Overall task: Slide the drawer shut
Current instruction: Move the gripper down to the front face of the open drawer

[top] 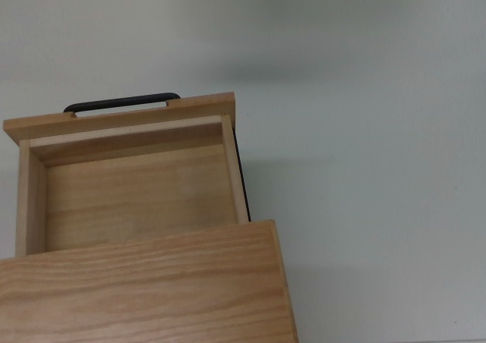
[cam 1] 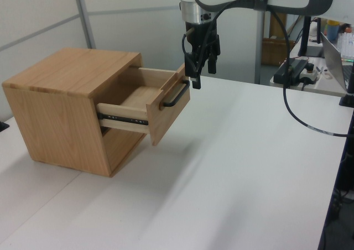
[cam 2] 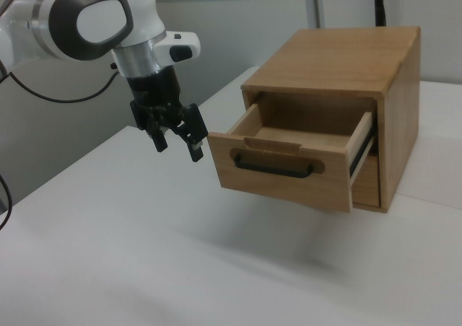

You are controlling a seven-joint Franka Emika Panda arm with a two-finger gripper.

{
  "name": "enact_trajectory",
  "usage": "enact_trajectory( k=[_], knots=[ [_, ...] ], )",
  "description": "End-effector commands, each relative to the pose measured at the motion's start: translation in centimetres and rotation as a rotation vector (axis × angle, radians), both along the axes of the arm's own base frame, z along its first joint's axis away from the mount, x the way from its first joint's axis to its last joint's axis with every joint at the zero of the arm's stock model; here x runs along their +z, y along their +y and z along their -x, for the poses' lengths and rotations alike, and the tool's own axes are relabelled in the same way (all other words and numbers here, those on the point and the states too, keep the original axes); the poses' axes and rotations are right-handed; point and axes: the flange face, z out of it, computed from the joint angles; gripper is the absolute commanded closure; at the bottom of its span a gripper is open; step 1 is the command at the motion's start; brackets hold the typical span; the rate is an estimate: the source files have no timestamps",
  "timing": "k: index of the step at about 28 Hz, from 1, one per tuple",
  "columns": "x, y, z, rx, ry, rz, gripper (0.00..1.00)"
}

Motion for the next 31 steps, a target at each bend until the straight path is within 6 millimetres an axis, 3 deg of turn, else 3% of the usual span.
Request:
enact_trajectory(
  k=[1, 23, 29, 31],
  knots=[
    [-0.2, 0.6, 0.3, -0.008, 0.019, -0.014, 0.99],
    [-2.1, 1.0, -0.8, -0.005, 0.05, -0.039, 1.0],
    [-5.3, 1.1, -2.6, -0.004, 0.101, -0.027, 1.0],
    [-7.0, 1.0, -4.1, -0.005, 0.091, -0.023, 1.0]
  ],
)
